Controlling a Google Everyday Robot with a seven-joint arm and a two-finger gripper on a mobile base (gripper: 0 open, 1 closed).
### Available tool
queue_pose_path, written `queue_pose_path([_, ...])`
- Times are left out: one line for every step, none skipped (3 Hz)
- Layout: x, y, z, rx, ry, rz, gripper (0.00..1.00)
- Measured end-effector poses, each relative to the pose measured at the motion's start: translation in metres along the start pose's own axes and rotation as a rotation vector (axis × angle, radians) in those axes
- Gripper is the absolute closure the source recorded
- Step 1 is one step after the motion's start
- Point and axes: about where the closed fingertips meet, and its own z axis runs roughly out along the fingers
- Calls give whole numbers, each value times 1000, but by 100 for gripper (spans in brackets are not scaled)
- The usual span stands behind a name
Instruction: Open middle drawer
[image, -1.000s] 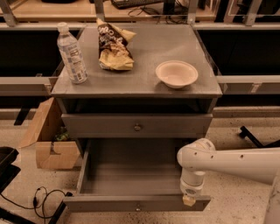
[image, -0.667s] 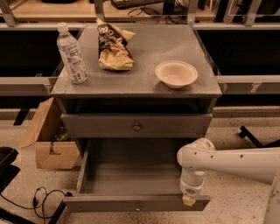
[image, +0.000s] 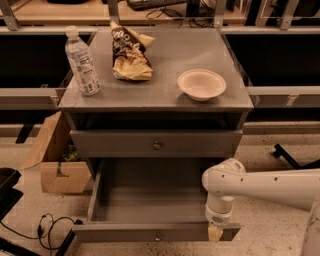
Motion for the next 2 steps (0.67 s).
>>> queue_pose_path([0, 0, 0, 0, 0, 0, 0])
queue_pose_path([3, 2, 4, -7, -7, 2, 0])
